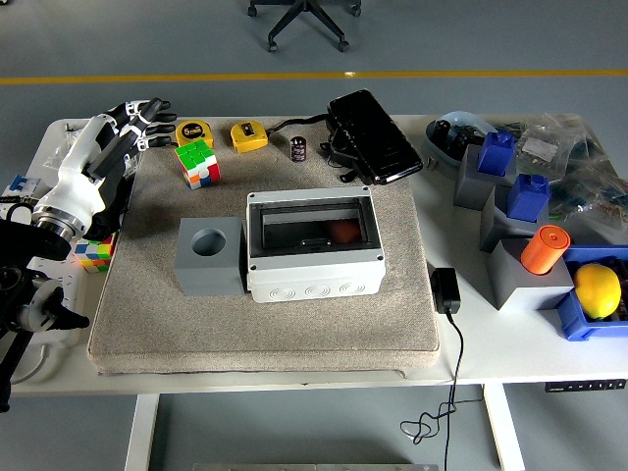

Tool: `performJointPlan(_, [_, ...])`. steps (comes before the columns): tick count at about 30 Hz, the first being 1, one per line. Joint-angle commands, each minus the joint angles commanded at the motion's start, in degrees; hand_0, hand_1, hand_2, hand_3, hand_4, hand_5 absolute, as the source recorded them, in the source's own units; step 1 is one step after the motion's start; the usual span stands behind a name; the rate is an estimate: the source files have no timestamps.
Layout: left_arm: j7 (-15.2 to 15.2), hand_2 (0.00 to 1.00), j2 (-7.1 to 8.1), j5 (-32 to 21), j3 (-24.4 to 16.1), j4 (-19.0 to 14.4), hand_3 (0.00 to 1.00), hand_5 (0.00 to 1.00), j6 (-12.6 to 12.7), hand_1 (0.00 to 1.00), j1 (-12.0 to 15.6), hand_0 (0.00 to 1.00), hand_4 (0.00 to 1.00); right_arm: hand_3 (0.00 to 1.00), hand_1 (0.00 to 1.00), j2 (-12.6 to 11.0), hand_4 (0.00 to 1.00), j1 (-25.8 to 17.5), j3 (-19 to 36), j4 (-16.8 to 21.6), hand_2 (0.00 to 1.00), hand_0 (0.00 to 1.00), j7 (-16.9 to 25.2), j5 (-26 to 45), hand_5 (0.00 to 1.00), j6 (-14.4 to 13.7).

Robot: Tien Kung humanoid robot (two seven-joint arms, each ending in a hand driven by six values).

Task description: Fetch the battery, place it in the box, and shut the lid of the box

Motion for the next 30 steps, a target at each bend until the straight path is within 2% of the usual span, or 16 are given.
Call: performJointPlan(30, [0.22,0.681,-0.12,-0.17,-0.73,-0.22,0.673,0.698,-0.15,0.697,0.05,0.678,0.998,0.571,0.643,0.12,0.970,0.07,-0.01,0.08,0.628,0.666,-0.53,0.01,0.535,0.56])
